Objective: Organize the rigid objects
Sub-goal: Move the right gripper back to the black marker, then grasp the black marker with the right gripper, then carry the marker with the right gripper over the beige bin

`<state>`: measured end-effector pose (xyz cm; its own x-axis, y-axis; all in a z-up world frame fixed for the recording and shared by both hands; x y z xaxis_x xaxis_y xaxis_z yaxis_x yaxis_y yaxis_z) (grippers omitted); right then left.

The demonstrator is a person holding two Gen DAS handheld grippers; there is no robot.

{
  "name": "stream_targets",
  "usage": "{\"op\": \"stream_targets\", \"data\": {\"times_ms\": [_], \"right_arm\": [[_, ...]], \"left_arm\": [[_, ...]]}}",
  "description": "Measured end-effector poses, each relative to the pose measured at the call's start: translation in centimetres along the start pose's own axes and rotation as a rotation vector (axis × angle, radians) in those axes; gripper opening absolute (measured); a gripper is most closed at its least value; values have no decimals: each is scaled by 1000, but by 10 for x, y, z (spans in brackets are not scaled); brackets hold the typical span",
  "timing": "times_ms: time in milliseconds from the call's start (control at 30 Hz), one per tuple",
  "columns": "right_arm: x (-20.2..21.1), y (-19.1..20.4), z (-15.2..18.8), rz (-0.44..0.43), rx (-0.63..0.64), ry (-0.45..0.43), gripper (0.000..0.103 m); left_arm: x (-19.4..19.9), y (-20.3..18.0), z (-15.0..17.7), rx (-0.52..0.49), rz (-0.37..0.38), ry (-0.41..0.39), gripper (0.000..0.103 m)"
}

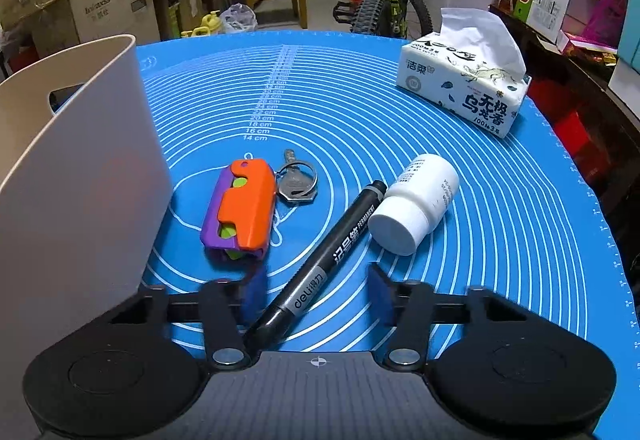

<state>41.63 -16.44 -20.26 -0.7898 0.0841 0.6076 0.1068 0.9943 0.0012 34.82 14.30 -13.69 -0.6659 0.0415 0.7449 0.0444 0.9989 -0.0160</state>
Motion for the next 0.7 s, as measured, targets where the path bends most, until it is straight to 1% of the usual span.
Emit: {"op": "stream_targets", "data": {"times_ms": [33,167,267,333,500,700], "right_arm": [[1,1,0,-3,2,-1,39],[3,0,0,-5,-3,1,37],[4,-2,0,-8,-30,4,33],[6,-3,-1,-11,-33,2,24],[8,-6,0,-15,-25,0,24],[15,-5,-8,-22,-17,-43,24]], "left_arm": [[0,0,0,-1,0,0,7],[0,0,0,0,1,0,7],[0,0,0,0,0,0,7],[0,0,0,0,0,0,7],[0,0,0,-1,0,0,7],[0,0,0,-1,0,0,7]]}}
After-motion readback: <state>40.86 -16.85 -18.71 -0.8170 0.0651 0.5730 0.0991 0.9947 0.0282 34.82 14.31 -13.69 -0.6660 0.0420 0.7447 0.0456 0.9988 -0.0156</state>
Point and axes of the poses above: each gripper's, at about its wrist camera, not at the fingertips, and x roughly against the way its jaws point, y to its left, z to its underside, the point moved 10 cm from there along -x, roughly the way its jaws point, and after that the axes turned 13 degrees about -y, right-handed, at the moved point
